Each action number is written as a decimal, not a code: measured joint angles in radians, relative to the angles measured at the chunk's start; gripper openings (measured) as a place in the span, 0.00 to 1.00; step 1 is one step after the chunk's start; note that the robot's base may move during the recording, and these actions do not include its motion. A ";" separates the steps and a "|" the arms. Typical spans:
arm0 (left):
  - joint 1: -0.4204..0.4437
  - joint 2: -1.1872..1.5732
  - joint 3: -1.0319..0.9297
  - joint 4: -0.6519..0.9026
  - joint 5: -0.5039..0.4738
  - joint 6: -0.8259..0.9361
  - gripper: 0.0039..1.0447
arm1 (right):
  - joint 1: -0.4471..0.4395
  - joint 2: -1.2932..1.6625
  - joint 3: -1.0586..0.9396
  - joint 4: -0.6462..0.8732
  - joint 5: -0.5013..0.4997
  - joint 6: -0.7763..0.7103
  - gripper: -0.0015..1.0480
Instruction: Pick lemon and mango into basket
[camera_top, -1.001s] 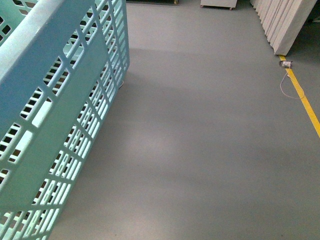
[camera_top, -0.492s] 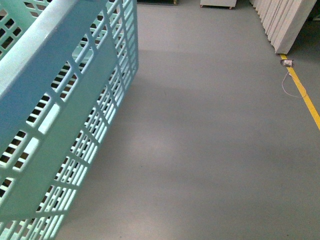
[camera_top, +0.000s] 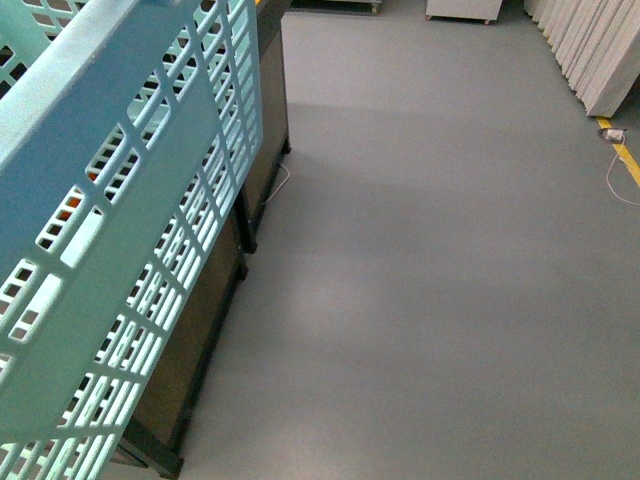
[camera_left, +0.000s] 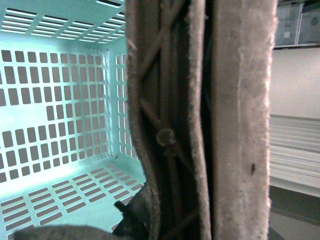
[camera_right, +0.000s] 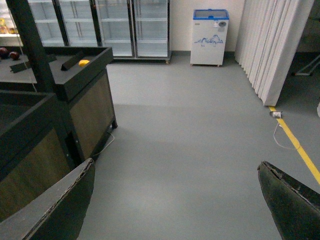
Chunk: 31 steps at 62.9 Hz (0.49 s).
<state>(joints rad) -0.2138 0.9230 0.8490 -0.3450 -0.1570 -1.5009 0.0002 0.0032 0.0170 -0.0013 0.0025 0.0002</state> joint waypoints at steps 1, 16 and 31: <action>0.000 0.000 0.000 0.000 0.000 0.000 0.13 | 0.000 0.000 0.000 0.000 0.000 0.000 0.92; 0.000 0.000 0.000 0.000 0.001 0.000 0.13 | 0.000 0.000 0.000 0.000 -0.002 0.000 0.92; 0.000 0.000 0.000 0.000 0.000 0.001 0.13 | 0.000 0.001 0.000 0.000 -0.003 0.000 0.92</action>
<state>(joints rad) -0.2134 0.9226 0.8494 -0.3454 -0.1566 -1.5002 0.0002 0.0044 0.0170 -0.0013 -0.0002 -0.0002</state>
